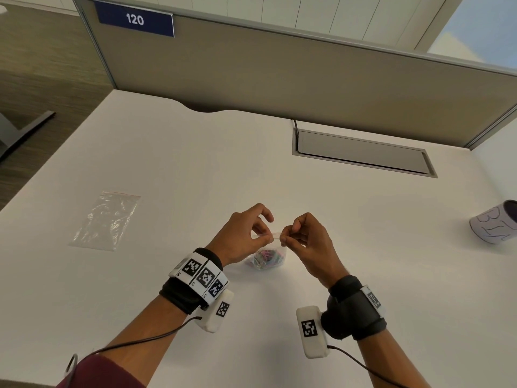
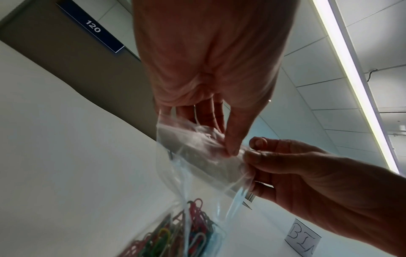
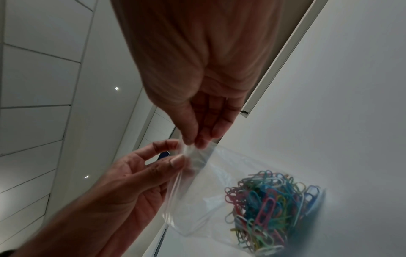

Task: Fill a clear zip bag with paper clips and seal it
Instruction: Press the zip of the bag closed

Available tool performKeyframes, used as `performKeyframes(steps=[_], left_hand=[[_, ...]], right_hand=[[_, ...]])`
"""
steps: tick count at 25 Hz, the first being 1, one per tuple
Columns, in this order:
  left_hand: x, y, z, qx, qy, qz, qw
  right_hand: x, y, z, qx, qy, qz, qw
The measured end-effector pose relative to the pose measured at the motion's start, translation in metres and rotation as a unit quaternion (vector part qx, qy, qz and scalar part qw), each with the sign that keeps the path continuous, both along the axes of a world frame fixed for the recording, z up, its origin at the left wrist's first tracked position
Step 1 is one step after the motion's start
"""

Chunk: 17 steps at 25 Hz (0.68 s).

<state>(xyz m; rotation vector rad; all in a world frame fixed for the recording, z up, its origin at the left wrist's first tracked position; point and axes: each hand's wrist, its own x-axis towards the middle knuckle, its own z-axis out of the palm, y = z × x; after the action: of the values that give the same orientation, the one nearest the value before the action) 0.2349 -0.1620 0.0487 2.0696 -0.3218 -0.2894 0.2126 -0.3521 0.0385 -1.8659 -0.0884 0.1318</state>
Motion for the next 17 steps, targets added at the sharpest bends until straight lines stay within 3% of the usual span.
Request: performKeyframes(steps=[8, 17], left_hand=[[-0.004, -0.007, -0.003, -0.015, 0.008, 0.037, 0.999], [-0.002, 0.003, -0.003, -0.008, 0.013, 0.014, 1.0]], right_hand=[[-0.002, 0.005, -0.003, -0.011, 0.013, -0.016, 1.0], [-0.002, 0.002, -0.005, 0.011, -0.003, -0.029, 1.0]])
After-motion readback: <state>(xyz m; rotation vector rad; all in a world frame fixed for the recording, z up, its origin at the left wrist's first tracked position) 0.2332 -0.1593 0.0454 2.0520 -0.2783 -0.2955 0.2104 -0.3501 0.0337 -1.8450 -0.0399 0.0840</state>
